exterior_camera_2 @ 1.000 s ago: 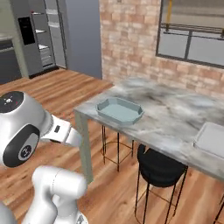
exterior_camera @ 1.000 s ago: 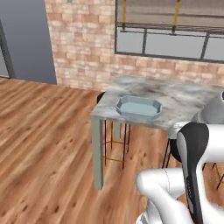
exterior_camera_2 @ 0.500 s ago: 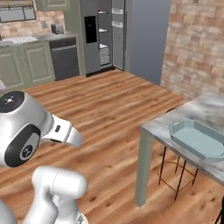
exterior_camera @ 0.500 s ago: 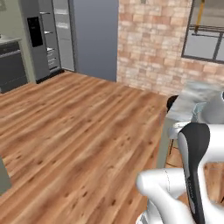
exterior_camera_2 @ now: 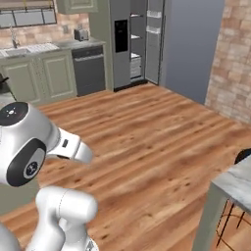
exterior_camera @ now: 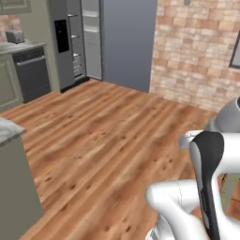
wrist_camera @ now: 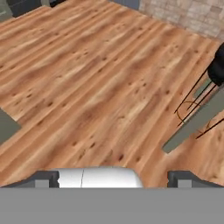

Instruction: Place the cold items (bell pepper and tangerine) from the fridge in one tupperware on the dining counter. Place the warm items (kebab skewer and hot dog) in the stove area in another tupperware.

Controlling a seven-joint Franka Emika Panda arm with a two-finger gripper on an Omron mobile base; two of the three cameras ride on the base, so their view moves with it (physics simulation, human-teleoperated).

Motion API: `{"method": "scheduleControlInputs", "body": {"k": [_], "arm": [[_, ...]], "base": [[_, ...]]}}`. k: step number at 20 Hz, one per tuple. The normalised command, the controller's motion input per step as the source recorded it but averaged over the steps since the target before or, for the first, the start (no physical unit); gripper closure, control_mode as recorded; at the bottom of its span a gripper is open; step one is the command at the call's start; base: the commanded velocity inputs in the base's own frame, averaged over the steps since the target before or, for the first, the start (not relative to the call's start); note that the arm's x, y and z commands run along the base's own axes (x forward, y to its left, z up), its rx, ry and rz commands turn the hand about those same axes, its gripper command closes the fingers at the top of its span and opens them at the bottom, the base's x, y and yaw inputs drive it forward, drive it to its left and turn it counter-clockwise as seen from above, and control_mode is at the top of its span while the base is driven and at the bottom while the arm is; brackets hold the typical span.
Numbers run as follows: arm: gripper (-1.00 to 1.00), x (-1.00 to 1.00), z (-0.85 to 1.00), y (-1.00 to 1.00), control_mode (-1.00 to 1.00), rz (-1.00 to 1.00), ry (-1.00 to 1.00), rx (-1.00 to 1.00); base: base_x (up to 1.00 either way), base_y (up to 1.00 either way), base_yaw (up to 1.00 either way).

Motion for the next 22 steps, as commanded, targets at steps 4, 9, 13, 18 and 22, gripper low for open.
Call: {"method": "scheduleControlInputs", "body": {"k": [4,9,13,18,22], "arm": [[-1.00,0.00,0.00,0.00,1.00,0.00,0.00,0.00],[-1.00,0.00,0.00,0.00,1.00,0.00,0.00,0.00],[-1.00,0.00,0.00,0.00,1.00,0.00,0.00,0.00],[-1.00,0.00,0.00,0.00,1.00,0.00,0.00,0.00],[-1.00,0.00,0.00,0.00,1.00,0.00,0.00,0.00]], "base": [[1.00,0.26,0.00],[1.00,0.03,0.12],[1.00,0.00,0.27],[1.00,-0.13,0.33],[1.00,-0.31,0.29]]}}
